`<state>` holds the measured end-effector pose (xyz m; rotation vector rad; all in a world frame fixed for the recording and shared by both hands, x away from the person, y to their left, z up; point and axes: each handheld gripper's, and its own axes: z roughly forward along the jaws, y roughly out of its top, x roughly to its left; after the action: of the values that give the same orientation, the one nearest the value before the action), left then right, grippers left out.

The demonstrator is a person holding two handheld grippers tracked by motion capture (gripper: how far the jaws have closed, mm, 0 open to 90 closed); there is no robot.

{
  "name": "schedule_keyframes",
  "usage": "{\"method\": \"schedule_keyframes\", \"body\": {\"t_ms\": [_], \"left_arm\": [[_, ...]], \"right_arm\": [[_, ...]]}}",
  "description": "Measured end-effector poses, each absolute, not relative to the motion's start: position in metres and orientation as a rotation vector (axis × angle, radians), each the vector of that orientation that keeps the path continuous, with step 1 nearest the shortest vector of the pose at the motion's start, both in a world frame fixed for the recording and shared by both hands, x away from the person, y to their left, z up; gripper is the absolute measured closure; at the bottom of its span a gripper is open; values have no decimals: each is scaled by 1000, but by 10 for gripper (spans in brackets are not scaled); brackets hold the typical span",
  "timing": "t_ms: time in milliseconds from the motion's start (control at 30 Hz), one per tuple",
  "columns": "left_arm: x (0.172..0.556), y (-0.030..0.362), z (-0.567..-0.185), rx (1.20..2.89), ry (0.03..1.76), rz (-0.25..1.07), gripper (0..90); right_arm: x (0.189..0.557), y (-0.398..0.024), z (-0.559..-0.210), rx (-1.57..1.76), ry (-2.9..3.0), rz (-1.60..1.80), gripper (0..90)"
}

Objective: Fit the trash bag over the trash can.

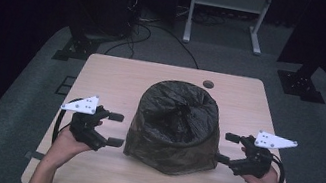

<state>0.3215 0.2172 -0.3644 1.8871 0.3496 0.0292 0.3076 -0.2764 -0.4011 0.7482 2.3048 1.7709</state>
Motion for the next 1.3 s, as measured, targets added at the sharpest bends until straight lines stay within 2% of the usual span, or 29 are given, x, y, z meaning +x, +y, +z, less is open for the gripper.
{"method": "schedule_keyframes", "body": {"t_ms": [200, 800, 1300], "left_arm": [[328, 210, -343, 1853, 364, 37, 0], [356, 173, -284, 1886, 297, 39, 0], [389, 131, -271, 1986, 281, 20, 0]], "right_arm": [[316, -271, -393, 670, 2312, 1770, 98], [337, -259, -379, 557, 2422, 1765, 98], [343, -239, -388, 515, 2466, 1760, 95]]}}
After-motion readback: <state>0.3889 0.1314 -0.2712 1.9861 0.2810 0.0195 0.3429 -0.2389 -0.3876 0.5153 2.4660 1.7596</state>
